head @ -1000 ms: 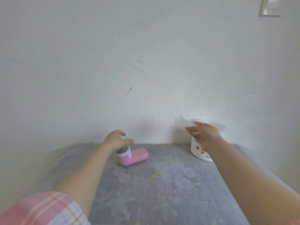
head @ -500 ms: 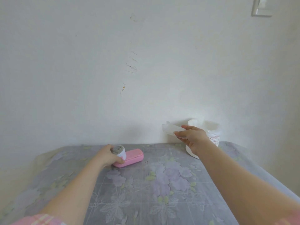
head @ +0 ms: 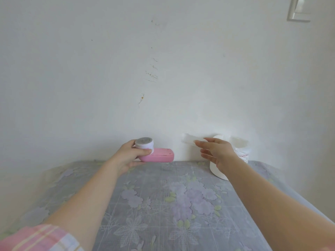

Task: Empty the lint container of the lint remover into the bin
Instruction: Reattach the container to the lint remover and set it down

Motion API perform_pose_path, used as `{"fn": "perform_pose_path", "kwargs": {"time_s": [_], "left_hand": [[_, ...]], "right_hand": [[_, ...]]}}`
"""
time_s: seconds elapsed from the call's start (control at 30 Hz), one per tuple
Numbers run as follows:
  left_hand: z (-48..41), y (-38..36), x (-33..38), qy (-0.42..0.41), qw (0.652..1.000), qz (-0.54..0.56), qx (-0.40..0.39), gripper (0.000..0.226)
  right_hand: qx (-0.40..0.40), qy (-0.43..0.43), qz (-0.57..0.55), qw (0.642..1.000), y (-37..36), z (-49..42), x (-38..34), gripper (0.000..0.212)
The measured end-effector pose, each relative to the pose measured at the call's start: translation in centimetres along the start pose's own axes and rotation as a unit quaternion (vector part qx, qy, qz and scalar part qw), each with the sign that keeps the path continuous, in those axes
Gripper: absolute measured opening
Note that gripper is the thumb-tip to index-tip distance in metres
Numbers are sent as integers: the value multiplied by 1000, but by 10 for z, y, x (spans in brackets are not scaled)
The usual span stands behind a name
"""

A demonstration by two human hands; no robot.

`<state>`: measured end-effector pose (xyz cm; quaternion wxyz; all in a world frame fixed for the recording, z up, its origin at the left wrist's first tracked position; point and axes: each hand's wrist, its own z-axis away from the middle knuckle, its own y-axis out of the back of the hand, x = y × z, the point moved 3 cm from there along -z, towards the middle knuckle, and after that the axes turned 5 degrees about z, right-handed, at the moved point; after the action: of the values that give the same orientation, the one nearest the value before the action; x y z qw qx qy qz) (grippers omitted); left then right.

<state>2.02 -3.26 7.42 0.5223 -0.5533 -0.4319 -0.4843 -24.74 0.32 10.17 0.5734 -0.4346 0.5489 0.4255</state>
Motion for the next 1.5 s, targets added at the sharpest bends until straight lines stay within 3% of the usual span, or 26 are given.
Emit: {"fn": "perform_pose_path", "kwargs": {"time_s": [0.43, 0.57, 1.5], "left_hand": [[2, -37, 24, -15, 996, 34, -84, 34], [3, -38, 29, -15, 995, 25, -93, 33], [3, -43, 29, -11, 996, 7, -88, 37]], "right_hand": [[-62, 69, 131, 987, -5, 12, -8, 39], [-77, 86, 139, 983, -1, 7, -10, 47], [-92, 110, 195, 970, 6, 6, -11, 46]]}}
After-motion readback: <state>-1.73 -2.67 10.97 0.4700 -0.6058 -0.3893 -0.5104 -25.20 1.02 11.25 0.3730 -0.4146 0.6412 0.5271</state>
